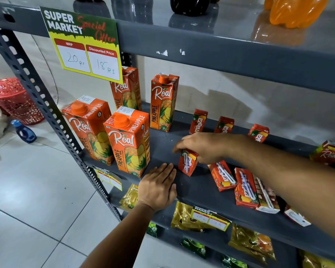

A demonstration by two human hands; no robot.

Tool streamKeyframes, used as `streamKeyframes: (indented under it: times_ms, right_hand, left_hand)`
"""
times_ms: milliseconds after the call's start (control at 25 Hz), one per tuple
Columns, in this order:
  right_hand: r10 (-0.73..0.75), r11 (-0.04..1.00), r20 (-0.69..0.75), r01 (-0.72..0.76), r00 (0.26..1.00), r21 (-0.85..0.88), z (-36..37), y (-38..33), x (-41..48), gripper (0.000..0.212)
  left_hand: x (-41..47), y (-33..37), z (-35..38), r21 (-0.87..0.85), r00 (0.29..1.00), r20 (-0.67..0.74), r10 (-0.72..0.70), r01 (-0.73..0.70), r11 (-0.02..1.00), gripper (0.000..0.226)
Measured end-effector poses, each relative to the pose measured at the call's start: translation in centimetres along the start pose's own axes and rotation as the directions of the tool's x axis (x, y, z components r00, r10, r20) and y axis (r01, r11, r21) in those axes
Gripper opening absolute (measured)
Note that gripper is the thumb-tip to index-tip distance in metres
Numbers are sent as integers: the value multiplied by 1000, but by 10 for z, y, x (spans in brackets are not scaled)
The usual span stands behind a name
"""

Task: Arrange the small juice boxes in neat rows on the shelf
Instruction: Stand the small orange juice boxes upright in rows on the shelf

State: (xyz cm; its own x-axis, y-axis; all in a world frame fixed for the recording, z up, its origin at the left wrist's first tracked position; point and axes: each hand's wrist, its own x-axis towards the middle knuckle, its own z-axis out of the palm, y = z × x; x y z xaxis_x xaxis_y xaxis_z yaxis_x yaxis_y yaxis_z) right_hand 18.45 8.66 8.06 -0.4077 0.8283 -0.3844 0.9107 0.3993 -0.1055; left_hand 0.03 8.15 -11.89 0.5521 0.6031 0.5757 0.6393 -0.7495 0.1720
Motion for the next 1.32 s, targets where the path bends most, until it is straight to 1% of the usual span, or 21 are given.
streamKeyframes:
  times_ms: [80,160,240,360,440,520,640,720,760,880,920,960,1000,1080,1120,1160,1240,1320]
  right_hand:
    - [8,998,1,-8,1000,-55,1,1,2,72]
    - [51,993,-49,-57,997,-108,0,2,4,66]
    - [149,985,-114,-157,982,-65,-3,3,9,63]
    - [291,954,-155,-299,944,-32,-2,-4,16,48]
    - [392,917,-200,-399,898,6,7,-3,11,47]
    - [454,890,-211,-451,866,63,9,-1,19,50]
    - [532,843,-142,-506,835,185,8,2,26,57]
    - [521,849,-118,-498,845,178,9,6,25,65]
    - [492,863,-119,-465,863,199,11,10,22,68]
    - [332,896,-99,-281,938,343,7,25,2,83]
    - [314,900,-82,-269,946,344,8,32,-6,88]
    - [330,902,-48,-300,943,311,12,41,-13,94]
    - [365,902,14,-358,931,242,18,48,-20,98]
    - [442,885,152,-458,884,86,35,56,-30,102]
    - [464,874,185,-482,866,67,43,59,-34,101]
    - [482,858,184,-504,857,99,50,61,-34,97]
    - [535,813,122,-549,836,194,60,60,-29,81]
    - [606,770,43,-600,794,217,72,56,-19,66]
  left_hand:
    - [0,1,0,2,1000,-4,1,-1,1000,42]
    - [0,0,-1,10,1000,-3,2,-2,1000,43]
    - [1,-3,-2,17,1000,-2,-6,6,1000,43]
    - [0,-3,-2,10,1000,-2,-20,20,1000,42]
    - [0,5,0,-4,1000,3,12,-12,1000,42]
    - [0,5,-1,1,1000,13,6,-6,1000,42]
    - [3,3,-3,1,1000,16,-9,8,1000,42]
    - [1,2,-3,2,1000,24,-14,14,1000,43]
    - [1,2,-4,1,999,30,-14,14,1000,43]
    - [2,2,-5,5,999,44,-15,15,1000,43]
    - [2,3,-5,0,998,53,-20,20,1000,43]
    - [2,4,-5,-4,998,62,-24,24,1000,43]
    - [2,4,-6,-5,997,69,-27,28,1000,43]
    - [3,4,-9,-8,996,88,-35,36,999,43]
    - [4,5,-11,-10,994,101,-43,44,999,43]
    - [4,7,-12,-10,991,117,-65,67,998,43]
    - [9,15,-15,-2,978,151,-144,146,989,47]
    - [12,25,-15,36,958,196,-207,204,978,52]
